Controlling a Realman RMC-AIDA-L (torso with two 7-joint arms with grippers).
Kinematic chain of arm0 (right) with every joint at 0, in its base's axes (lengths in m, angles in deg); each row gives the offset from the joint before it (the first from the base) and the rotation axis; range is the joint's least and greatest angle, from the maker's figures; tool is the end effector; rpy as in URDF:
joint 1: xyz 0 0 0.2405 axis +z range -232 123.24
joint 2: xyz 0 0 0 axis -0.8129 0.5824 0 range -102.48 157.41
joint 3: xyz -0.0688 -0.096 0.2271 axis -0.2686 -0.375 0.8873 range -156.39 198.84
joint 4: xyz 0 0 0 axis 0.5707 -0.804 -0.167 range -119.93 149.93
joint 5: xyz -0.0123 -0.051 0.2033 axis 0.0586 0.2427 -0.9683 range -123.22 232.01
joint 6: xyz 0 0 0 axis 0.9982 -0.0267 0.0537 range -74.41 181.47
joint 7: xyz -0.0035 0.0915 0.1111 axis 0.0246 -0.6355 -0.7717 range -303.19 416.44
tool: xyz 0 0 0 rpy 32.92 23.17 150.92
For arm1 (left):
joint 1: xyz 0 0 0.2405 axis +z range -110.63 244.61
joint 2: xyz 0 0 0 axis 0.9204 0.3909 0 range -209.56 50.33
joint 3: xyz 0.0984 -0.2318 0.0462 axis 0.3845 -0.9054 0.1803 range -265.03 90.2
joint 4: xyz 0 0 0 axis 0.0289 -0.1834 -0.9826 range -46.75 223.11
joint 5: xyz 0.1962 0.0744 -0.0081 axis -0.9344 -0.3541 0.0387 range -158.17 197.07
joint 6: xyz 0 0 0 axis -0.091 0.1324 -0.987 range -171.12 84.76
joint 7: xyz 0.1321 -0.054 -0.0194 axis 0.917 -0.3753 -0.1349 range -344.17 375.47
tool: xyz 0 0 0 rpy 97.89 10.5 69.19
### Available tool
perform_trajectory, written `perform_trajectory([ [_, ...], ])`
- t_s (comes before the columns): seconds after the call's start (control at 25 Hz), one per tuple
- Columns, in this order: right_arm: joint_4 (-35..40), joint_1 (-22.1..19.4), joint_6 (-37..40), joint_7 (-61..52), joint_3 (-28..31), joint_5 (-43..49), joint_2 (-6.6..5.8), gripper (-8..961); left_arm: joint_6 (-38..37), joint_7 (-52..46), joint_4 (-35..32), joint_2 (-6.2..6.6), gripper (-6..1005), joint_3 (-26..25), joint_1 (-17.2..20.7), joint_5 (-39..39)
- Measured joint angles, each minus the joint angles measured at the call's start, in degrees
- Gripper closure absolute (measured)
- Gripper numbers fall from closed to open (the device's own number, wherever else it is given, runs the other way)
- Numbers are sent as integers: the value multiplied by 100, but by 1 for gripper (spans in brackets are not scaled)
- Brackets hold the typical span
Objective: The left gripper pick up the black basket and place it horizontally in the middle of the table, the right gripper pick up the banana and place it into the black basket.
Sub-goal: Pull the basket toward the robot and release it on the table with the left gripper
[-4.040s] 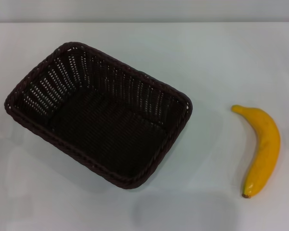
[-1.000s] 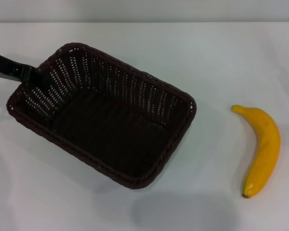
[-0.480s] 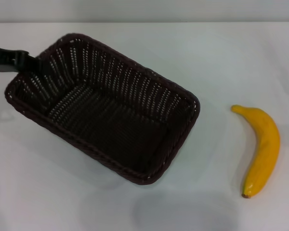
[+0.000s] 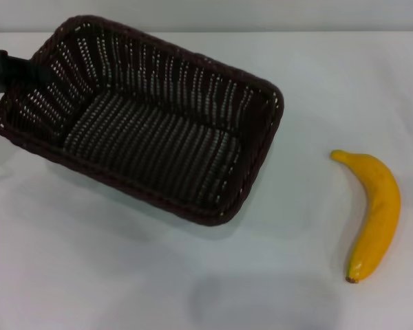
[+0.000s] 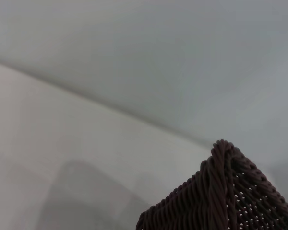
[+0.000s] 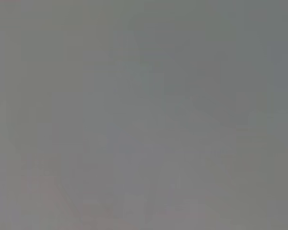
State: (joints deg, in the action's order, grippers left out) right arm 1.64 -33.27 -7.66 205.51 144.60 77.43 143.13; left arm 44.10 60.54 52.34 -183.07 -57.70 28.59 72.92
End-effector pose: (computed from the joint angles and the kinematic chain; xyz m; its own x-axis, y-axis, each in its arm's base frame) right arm 0.3809 0.3350 0.0744 0.5895 0.0612 -0.8055 -0.8076 0.0246 -0.5892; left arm -0.2859 0.3911 0.1212 0.2054 0.8358 0.5091 0.9682 -0.2495 0.0189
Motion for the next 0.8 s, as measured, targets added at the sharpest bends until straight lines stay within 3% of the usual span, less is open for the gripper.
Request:
perform_trajectory([
  [0.2, 0, 40, 25, 0, -22, 6, 0, 137, -229, -1, 24, -202, 804, -1, 306, 636],
  [0.64, 0, 178, 340, 0, -49, 31, -2, 141, -1211, -95, 38, -697, 795, -8, 601, 707],
  [0.8, -1, 183, 352, 0, -16, 13, -22, 142, -1461, -124, 58, -793, 792, 10, 594, 695],
])
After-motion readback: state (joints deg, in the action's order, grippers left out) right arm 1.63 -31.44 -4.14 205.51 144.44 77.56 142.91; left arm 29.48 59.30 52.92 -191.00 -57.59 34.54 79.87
